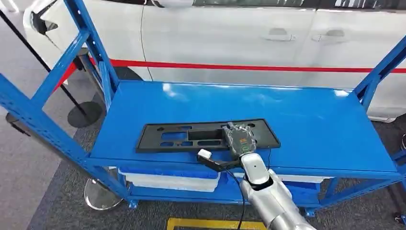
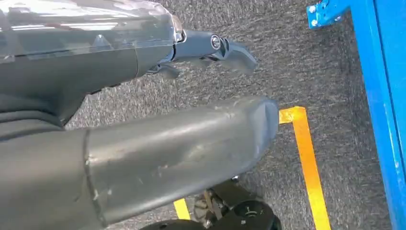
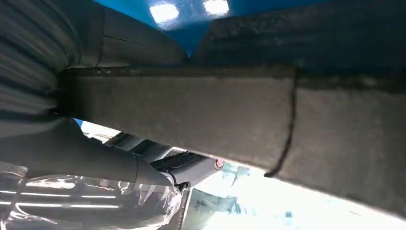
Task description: Take the parts from the cabinet and place them on the table.
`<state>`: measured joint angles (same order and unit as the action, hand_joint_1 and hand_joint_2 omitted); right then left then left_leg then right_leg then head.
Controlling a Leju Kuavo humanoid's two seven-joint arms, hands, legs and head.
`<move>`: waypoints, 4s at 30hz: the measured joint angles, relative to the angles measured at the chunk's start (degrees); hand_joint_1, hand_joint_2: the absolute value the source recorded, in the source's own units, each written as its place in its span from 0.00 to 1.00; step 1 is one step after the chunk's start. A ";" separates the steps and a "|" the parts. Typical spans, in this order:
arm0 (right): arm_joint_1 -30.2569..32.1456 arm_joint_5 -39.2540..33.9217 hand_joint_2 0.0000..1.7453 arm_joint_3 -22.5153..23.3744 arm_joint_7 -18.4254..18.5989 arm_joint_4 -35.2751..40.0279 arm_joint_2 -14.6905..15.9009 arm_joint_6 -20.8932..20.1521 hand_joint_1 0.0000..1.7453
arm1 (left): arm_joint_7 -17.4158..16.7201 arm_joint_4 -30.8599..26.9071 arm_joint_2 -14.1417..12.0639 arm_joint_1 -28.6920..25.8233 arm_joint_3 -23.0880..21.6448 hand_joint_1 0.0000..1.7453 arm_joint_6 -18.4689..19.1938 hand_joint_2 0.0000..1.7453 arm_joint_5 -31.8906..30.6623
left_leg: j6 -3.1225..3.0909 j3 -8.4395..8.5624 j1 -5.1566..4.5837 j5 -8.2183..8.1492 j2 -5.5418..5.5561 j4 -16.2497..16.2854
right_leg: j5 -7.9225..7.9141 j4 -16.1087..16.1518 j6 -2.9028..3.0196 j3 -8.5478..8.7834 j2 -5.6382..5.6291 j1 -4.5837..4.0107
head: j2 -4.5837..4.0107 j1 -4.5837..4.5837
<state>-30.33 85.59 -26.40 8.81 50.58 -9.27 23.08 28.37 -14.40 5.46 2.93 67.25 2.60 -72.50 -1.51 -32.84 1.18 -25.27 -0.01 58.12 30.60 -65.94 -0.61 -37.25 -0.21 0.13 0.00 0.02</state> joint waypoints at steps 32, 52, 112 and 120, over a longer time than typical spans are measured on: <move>12.07 -33.08 1.00 1.07 -16.31 24.30 -0.72 4.35 1.00 | -0.77 0.00 0.79 -0.35 3.02 0.00 -0.85 0.00 0.96 | -0.11 0.20 0.14 -0.18 0.09 -0.14 | 2.96 -6.59 -0.66 -3.10 -0.02 0.30 | -0.02 0.15; 24.79 -71.17 1.00 -0.98 -28.88 64.00 6.10 5.39 1.00 | -1.31 0.00 1.40 -0.41 7.17 0.00 -3.13 0.00 1.90 | 2.44 -2.34 -0.17 -2.26 0.22 6.91 | -4.54 8.19 2.26 4.49 0.04 0.13 | 0.00 -0.35; 55.39 -76.26 1.00 3.30 -48.57 57.79 3.37 -12.90 1.00 | -7.23 -0.63 4.17 -0.68 13.16 0.00 -3.98 0.00 2.69 | 2.69 -3.23 -0.43 -5.92 -0.20 15.13 | -5.93 8.43 2.63 2.89 0.46 -0.04 | 0.00 -0.35; 55.37 -76.37 1.00 3.52 -48.52 57.79 3.02 -12.83 1.00 | -7.10 -0.94 3.89 -0.45 13.16 0.00 -3.56 0.00 2.25 | 0.05 7.55 -0.67 -4.22 -0.56 -2.57 | -8.99 7.38 0.11 0.59 0.65 0.31 | 0.00 -0.66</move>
<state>25.04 9.22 -22.88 -39.71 108.37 -6.25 10.25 21.27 -15.34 9.36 2.48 80.41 -0.96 -70.25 -1.46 -25.29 0.51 -29.49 -0.57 55.55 21.62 -58.56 -0.51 -36.66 0.44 0.45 0.00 -0.64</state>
